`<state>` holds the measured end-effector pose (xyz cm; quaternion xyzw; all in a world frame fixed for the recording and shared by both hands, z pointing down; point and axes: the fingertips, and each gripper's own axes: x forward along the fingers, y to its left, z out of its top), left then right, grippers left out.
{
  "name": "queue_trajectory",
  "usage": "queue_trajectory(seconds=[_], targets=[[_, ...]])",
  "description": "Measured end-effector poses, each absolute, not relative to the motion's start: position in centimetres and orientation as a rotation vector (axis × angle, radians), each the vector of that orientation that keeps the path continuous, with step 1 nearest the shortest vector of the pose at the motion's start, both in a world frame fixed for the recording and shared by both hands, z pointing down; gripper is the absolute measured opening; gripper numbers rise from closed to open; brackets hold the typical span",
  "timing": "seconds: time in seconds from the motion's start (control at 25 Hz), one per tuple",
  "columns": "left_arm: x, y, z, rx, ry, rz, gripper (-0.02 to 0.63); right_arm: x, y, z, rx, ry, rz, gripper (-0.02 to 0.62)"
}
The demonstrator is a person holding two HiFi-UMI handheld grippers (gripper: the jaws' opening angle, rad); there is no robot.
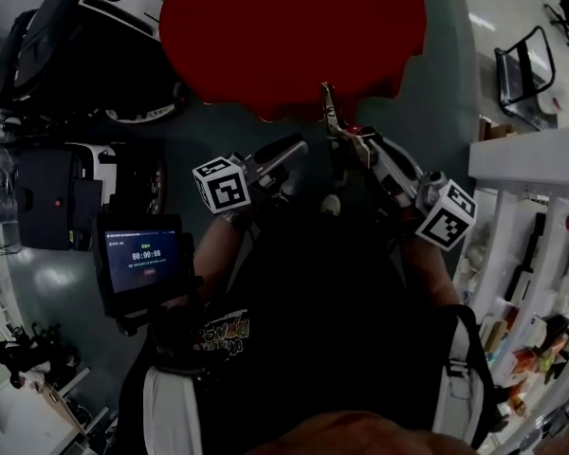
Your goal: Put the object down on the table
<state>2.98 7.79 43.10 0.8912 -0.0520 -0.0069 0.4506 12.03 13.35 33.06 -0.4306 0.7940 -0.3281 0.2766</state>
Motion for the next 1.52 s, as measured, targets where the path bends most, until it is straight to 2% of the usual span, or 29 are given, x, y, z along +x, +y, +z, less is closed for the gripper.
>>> queue_trajectory(seconds=[0.52, 0.8, 1.12, 1.28, 1.52], targets=[[-0.5, 5.4, 45.6, 2.114, -0.248, -0.069, 0.126, 14.4, 7.2, 37.5, -1.148, 2.025, -1.031, 0.005], [-4.2, -4.3, 44.0, 2.116, -0.191, -0.074, 0.126, 13.7, -5.2, 37.6, -1.302, 1.994, -0.992, 0.005], [-8.0, -9.7, 46.4, 2.159, -0.283, -0.067, 0.124, 16.1, -15.6, 44.9, -1.429, 1.968, -1.006, 0.005], [-9.4, -10.8, 47.0, 2.098, -0.406, -0.092, 0.124, 19.4, -19.4, 50.0, -1.552, 1.805, -1.197, 0.005], [-10.5, -13.9, 46.0, 2.030, -0.569, -0.228, 0.124, 20.6, -27.8, 55.7, -1.598, 1.882, -1.344, 0.005]])
